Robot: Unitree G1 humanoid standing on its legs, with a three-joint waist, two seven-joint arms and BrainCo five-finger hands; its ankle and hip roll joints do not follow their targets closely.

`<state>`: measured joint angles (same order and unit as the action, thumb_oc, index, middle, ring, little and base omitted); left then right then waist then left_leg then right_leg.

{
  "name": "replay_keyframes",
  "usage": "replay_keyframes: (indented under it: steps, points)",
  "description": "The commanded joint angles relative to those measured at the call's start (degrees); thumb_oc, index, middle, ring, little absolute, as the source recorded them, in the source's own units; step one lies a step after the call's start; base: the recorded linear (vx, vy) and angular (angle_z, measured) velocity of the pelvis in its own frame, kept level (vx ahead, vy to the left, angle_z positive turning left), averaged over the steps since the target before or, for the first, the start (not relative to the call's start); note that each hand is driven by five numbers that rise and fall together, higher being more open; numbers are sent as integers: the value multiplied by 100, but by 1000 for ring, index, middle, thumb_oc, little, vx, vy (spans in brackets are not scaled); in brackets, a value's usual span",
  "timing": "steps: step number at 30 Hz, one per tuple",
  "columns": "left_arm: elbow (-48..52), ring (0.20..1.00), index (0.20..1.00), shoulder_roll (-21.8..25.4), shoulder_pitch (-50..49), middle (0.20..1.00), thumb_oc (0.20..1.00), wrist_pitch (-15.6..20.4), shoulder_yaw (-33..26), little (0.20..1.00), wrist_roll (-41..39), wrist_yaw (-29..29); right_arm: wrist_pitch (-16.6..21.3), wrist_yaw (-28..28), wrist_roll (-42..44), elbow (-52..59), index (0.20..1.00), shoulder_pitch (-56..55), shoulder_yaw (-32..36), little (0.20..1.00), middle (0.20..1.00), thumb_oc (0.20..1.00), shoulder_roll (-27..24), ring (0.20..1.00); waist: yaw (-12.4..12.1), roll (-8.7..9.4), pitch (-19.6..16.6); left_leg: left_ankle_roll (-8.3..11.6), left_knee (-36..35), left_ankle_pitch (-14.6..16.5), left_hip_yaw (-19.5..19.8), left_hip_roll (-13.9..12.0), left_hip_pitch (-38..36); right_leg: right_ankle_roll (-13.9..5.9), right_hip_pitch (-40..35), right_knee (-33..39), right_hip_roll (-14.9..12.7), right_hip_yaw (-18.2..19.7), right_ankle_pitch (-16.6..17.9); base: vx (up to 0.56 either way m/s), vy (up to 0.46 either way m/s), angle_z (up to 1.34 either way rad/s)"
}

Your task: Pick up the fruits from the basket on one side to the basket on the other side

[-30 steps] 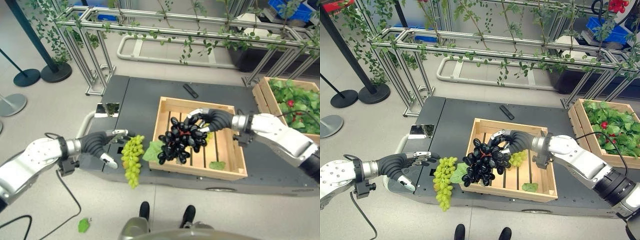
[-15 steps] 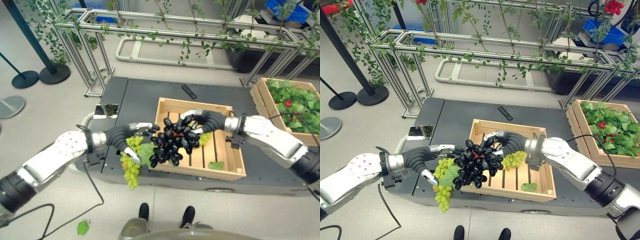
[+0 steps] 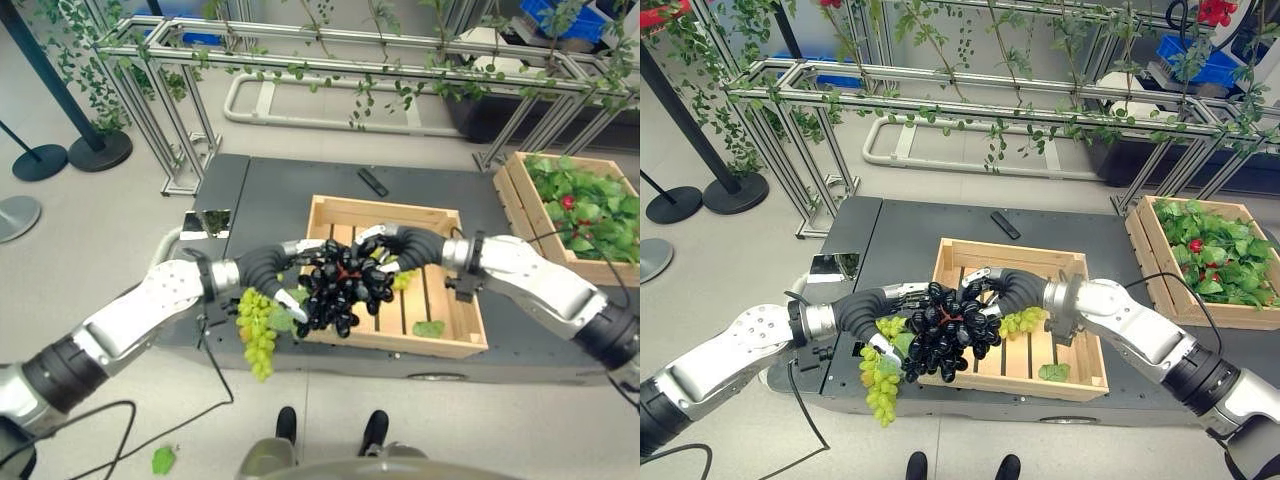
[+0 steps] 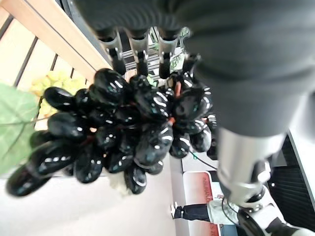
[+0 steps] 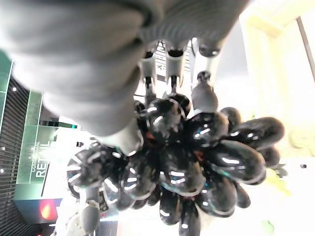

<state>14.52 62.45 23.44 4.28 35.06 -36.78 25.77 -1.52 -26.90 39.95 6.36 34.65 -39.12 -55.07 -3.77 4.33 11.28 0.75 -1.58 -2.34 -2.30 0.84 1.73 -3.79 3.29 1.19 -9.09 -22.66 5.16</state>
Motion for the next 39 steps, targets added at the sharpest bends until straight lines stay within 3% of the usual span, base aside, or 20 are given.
replay_keyframes:
  steps: [1,11,27,39]
  points:
    - [-44,1000,1000,-190,249,1000,1000,166,305,1000,74,101,407,107,261,666,200,706,-43,200,200,200,376,200,-14,299,-232,-38,250,171,170,281,213,-833,-4,-188,-468,-120,395,0,0,0]
    - [-93,1000,1000,-346,319,1000,1000,27,487,1000,72,141,454,232,126,611,200,1061,-173,200,200,200,627,200,-47,293,-221,-38,266,174,172,295,239,-836,7,-172,-482,-144,412,0,0,0]
    - [-711,1000,1000,-1497,142,1000,1000,-246,792,1000,532,13,505,488,-55,336,200,1664,-366,200,200,200,1069,200,-82,342,-222,-64,295,222,152,303,251,-817,19,-148,-481,-110,418,0,0,0]
    - [-993,1000,1000,-1849,-162,1000,1000,-346,587,1000,1023,-29,460,502,-193,352,200,1780,-342,200,200,200,1188,200,-97,345,-239,-83,309,239,151,306,265,-803,38,-146,-479,-75,412,0,0,0]
